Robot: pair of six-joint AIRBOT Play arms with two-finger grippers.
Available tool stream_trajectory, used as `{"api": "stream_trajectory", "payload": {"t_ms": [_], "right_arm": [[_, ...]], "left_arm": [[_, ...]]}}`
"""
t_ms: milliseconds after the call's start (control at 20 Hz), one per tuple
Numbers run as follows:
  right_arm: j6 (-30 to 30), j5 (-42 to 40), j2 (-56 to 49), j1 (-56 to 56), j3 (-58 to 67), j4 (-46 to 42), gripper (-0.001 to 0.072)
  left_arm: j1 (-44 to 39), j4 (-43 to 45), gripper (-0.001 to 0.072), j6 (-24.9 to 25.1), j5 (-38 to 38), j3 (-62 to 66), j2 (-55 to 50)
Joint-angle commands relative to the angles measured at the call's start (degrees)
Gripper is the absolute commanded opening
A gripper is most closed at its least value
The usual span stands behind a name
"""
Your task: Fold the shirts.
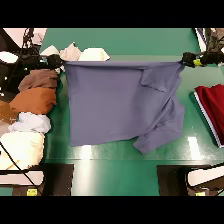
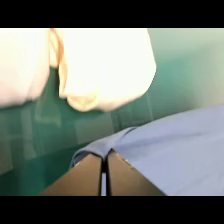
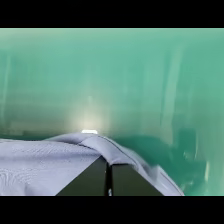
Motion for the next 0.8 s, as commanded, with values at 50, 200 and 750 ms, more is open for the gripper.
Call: {"api": "stream_trajectory", "payload": {"t_ms": [50,200,750], "right_arm": [[-1.92,1.92,-0.39,-0.09,2.01,-0.70,0.0013],[-1.90,7.30,0.74,-0.07,-3.28,-4.31,0.0013],[-0.55,0.44,10.36,-0.22,-28.11,-4.59,0.0016]], "left_arm": [[0.04,1.22,0.0023,3.19,-3.78,2.14,-0.50],[-0.20,8.70,0.0022,2.93,-14.51,1.57,-0.50],[-3.69,16.68,0.0026,-1.70,-13.16,-14.16,-0.48]]}}
